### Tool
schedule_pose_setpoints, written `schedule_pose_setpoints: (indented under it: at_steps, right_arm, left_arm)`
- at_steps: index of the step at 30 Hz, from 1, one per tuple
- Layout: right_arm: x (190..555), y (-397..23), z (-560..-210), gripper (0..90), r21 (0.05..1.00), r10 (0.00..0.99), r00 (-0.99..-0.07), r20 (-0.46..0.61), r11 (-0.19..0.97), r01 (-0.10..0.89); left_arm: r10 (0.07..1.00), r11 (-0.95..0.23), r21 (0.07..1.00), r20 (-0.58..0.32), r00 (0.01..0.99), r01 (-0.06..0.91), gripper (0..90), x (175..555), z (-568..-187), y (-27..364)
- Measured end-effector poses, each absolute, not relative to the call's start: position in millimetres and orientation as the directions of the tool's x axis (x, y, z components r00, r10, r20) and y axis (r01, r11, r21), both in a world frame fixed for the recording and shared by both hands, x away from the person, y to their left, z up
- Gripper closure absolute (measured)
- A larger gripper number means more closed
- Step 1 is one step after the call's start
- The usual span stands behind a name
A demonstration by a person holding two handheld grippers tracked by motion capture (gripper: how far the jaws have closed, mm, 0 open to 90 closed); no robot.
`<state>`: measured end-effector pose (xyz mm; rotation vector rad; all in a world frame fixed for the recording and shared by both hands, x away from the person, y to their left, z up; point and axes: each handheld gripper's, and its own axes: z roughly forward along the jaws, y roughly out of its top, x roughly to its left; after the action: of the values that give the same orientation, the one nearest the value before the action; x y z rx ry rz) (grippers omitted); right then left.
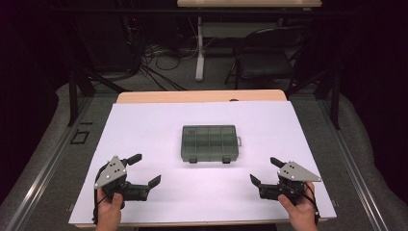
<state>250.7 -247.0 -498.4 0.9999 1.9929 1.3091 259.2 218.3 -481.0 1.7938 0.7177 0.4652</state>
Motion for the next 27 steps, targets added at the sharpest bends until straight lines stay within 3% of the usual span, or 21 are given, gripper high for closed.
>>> schedule_pose_setpoints:
  at_steps: [8, 18, 22, 27]
  right_arm:
    - [253, -246, -498, 9.0, 0.908, 0.815, -0.576, -0.064, 0.286, 0.305]
    - [272, -244, -488, 6.7, 0.880, 0.824, -0.566, 0.023, 0.252, 0.403]
    - [280, -236, -482, 5.5, 0.873, 0.828, -0.560, -0.005, 0.277, 0.402]
    - [293, -228, -477, 5.4, 0.867, 0.830, -0.558, -0.008, 0.284, 0.410]
  left_arm:
    - [0.673, -0.215, 0.934, -0.071, 0.736, 0.287, 3.6, 267, -480, 211]
    - [0.676, -0.220, 0.892, -0.151, 0.721, 0.394, 3.5, 291, -474, 192]
    - [0.662, -0.201, 0.888, -0.189, 0.726, 0.414, 0.4, 301, -471, 183]
    - [0.680, -0.248, 0.862, -0.171, 0.713, 0.443, 0.4, 317, -465, 172]
